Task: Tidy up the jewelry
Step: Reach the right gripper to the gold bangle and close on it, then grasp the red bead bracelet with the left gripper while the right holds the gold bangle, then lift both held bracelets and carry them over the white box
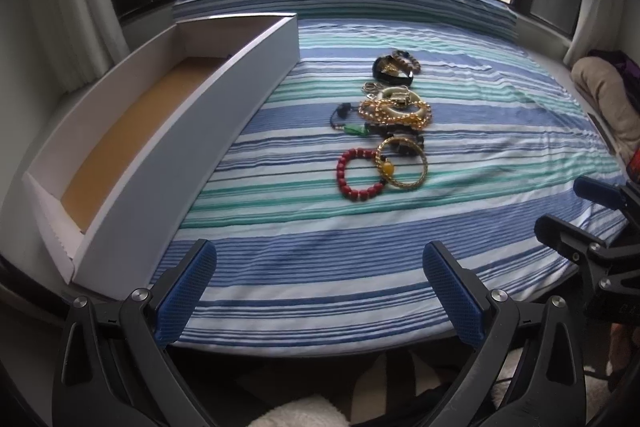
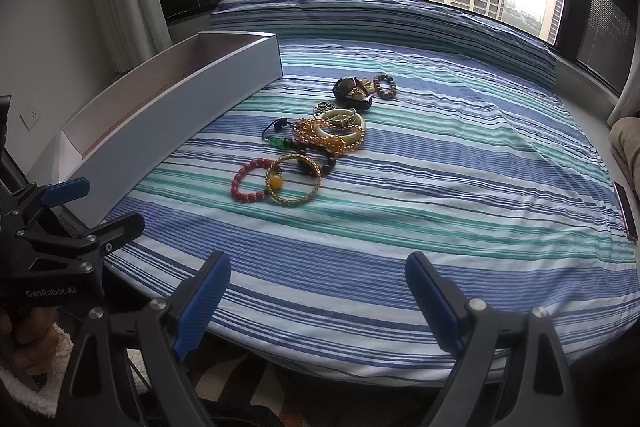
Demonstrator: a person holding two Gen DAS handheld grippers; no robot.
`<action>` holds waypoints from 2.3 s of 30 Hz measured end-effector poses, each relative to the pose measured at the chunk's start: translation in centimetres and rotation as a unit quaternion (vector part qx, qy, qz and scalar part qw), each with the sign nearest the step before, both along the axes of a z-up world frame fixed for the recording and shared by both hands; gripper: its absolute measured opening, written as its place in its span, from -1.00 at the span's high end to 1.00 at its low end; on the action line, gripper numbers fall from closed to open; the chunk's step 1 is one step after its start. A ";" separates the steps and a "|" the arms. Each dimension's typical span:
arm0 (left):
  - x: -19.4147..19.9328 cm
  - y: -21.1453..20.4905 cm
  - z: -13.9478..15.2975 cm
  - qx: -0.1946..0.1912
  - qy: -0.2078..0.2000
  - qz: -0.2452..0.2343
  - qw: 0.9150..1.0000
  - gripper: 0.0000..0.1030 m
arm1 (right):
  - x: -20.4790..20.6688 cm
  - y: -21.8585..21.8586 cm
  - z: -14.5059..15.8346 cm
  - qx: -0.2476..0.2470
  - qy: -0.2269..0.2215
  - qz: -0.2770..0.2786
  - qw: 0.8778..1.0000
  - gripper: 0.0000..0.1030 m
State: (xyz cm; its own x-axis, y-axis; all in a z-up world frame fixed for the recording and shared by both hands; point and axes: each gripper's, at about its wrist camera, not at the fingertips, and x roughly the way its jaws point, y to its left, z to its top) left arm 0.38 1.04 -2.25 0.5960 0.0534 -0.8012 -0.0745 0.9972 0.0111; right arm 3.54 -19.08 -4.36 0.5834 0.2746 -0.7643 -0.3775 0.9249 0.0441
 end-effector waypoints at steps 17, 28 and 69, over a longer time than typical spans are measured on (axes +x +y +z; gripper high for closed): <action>2.1 1.5 -2.8 -0.034 0.048 -0.010 0.998 -0.99 | 14.2 3.8 -8.0 0.022 0.096 0.036 0.994 0.07; 3.9 0.9 -4.0 -0.015 0.061 -0.022 0.998 -0.99 | 15.6 5.3 -10.5 0.005 0.095 0.047 0.994 0.88; 6.4 7.4 4.6 -0.153 -0.020 0.003 0.988 0.70 | 10.0 2.1 -0.4 0.130 0.066 0.067 0.987 0.88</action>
State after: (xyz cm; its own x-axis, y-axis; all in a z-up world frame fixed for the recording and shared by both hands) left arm 6.79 8.43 2.35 0.6278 -0.1842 -0.7562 -0.0751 0.9527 -0.2944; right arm 13.56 -16.93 -4.78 0.4291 0.5393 -0.7246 -0.4710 0.8181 0.3300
